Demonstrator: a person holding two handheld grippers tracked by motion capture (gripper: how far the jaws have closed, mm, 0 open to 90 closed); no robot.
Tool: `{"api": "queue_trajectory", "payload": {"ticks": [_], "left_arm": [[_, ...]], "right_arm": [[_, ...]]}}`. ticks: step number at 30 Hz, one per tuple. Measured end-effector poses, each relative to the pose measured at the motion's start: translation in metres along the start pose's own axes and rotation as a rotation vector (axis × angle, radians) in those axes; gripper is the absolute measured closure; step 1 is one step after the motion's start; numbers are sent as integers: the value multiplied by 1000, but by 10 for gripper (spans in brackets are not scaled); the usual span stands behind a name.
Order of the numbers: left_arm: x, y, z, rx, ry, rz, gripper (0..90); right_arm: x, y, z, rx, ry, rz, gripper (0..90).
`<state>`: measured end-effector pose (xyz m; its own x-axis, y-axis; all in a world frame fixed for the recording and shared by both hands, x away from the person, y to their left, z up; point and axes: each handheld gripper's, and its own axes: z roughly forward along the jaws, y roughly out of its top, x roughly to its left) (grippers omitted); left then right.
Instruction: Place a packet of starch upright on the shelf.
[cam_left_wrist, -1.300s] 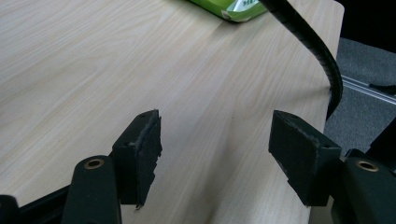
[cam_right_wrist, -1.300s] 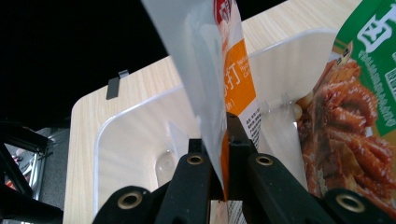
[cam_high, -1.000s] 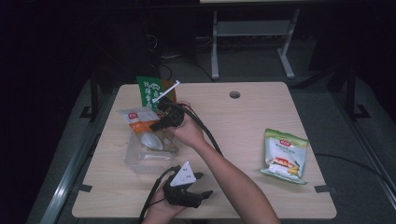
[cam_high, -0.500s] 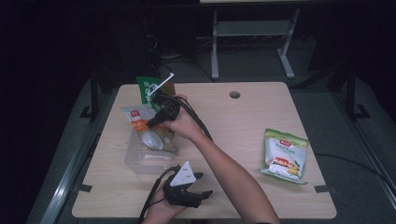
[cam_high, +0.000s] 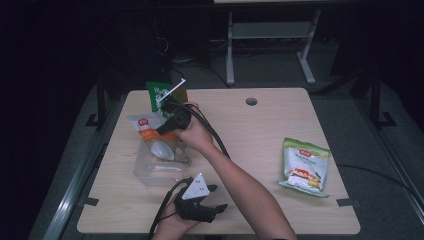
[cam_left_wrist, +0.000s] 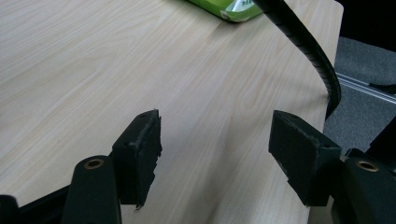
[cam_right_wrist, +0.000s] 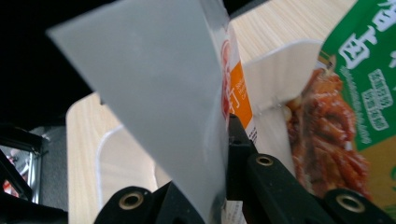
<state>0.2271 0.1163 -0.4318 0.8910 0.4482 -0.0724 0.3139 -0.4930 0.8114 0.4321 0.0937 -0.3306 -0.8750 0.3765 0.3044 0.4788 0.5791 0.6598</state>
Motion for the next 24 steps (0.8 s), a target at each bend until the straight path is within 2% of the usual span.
{"api": "queue_trajectory", "payload": {"ticks": [4, 8, 10, 12, 14, 17, 24], "left_arm": [[0, 0, 1, 6, -1, 15, 338], [-1, 0, 1, 6, -2, 18, 338], [-1, 0, 1, 4, -1, 14, 338], [-1, 0, 0, 3, 2, 17, 338], [-2, 0, 0, 1, -3, 2, 338], [-1, 0, 0, 5, 1, 17, 338], [-2, 0, 1, 7, 1, 20, 338]], "right_arm": [[10, 1, -2, -40, -3, -27, 900], [15, 1, -3, -102, 17, 13, 900], [15, -2, -1, -120, -3, 5, 900], [13, -6, 1, -139, 2, 20, 900], [9, -12, 4, -157, 9, 39, 900], [4, -18, 4, -178, 18, 52, 900], [-2, -27, 2, -174, 25, 32, 900]]}}
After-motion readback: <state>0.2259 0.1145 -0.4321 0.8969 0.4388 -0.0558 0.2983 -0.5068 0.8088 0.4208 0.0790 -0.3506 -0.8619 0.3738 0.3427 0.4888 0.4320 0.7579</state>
